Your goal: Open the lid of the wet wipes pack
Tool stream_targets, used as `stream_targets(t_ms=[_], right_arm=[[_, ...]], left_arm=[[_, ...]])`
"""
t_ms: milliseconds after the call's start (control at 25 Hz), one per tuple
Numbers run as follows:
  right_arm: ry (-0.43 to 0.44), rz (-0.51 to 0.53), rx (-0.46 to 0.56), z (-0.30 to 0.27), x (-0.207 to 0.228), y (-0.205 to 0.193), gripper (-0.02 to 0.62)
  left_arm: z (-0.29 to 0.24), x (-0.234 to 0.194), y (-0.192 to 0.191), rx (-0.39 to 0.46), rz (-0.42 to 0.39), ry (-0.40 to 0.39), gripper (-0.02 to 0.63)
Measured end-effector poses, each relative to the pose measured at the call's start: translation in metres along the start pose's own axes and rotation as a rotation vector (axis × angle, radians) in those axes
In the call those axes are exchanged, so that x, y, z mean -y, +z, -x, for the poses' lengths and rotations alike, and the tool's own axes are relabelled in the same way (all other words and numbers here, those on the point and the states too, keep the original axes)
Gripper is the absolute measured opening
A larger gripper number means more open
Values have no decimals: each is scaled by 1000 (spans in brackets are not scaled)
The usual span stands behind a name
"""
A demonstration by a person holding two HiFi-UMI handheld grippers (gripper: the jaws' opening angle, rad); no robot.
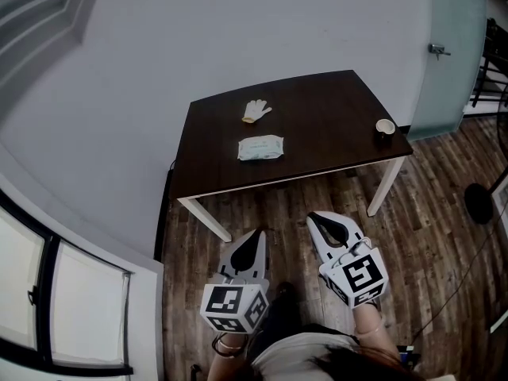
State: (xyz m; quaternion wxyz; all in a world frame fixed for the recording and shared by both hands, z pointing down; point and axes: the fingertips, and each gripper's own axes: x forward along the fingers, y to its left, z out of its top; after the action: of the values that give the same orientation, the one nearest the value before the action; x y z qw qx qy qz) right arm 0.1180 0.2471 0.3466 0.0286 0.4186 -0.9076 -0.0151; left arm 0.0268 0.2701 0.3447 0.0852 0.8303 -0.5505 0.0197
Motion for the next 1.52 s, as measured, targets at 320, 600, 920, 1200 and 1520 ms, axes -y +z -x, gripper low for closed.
stream_targets(t_ms=[320, 600, 920, 1200, 1520], right_arm=[[-18, -3, -6, -37, 15, -2, 0], [-33, -9, -17, -75, 26, -3, 0], [-44, -1, -26, -124, 34, -1, 0], [-69, -3, -31, -173, 44, 3, 2], [-99, 8, -50, -216, 48, 2, 2]], left_arm=[[-33, -25, 5, -8, -2, -26, 18], [-62, -51, 12, -13, 6, -52, 18], [-92, -90, 17, -19, 19, -68, 18], [-120, -131, 28, -25, 23, -86, 18], [-146, -169, 32, -21, 38, -121, 18]])
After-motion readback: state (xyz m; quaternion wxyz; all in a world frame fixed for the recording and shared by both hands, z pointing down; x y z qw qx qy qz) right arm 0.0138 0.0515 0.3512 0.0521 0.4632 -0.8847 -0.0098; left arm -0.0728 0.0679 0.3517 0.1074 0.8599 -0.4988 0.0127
